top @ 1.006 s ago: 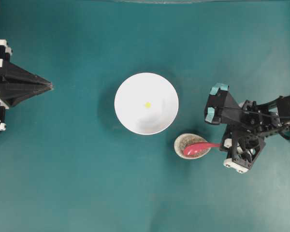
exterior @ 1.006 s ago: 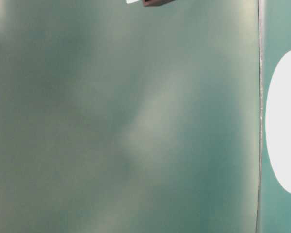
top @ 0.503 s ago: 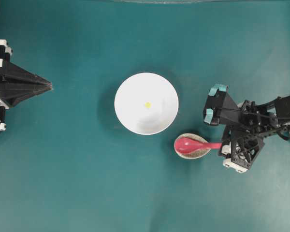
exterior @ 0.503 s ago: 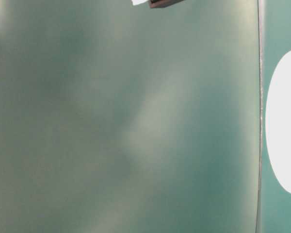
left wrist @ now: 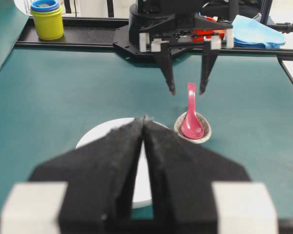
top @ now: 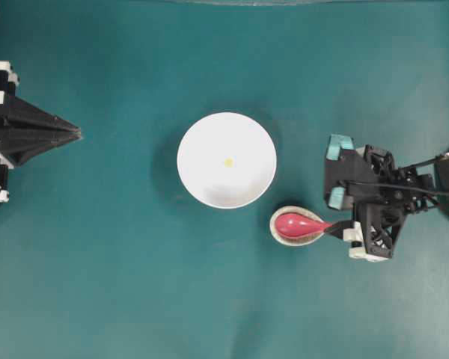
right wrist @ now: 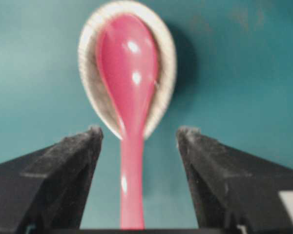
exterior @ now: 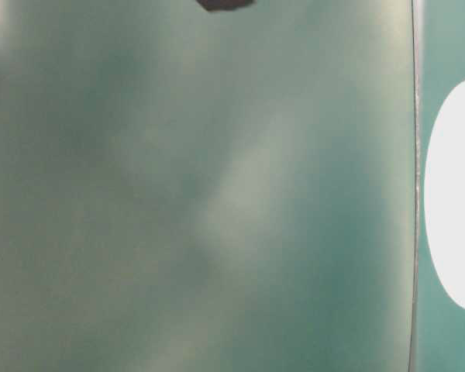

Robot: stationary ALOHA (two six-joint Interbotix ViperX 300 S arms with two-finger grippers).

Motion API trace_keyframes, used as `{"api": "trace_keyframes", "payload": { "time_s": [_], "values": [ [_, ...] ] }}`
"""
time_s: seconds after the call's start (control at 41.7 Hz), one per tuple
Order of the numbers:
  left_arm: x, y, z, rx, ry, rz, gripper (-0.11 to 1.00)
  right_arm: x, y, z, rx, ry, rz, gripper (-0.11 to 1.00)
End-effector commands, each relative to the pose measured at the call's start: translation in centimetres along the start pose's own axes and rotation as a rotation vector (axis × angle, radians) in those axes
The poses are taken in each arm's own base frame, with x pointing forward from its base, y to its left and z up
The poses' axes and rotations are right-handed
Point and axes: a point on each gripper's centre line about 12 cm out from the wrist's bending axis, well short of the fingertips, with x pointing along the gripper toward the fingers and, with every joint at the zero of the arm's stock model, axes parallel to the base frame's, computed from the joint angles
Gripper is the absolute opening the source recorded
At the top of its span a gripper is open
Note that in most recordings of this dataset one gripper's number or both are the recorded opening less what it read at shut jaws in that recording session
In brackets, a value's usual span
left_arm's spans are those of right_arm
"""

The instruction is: Scoop the yellow hexagonal prism block from the bowl with a spoon using the right arm.

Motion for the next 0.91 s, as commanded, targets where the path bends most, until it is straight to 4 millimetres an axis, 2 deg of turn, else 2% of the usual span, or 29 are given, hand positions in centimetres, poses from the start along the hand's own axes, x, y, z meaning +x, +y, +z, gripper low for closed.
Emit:
{"api": "trace_keyframes", "payload": {
  "time_s": [0.0, 0.359, 0.623, 0.767, 0.886],
  "values": [
    [0.3, 0.0, 1.1, 0.0, -0.026, 0.0, 0.09, -1.0, 0.8, 0.9, -0.037, -0.097, 0.042, 0.64],
    [0.2, 0.0, 1.1, 0.0, -0.021, 0.001, 0.09, -2.0, 1.3, 0.9, -0.136, -0.424, 0.182, 0.64],
    [0.2, 0.0, 0.5, 0.002, 0.026, 0.002, 0.09, -1.9, 0.0, -1.0, -0.093, -0.596, 0.241, 0.64],
    [0.2, 0.0, 0.4, 0.0, 0.037, 0.001, 0.09, -1.8, -0.9, -2.2, -0.048, -0.677, 0.235, 0.64],
    [0.2, 0.0, 0.3, 0.002, 0.041, 0.001, 0.09, -1.8, -2.0, -2.5, 0.0, -0.784, 0.192, 0.64]
  ]
}}
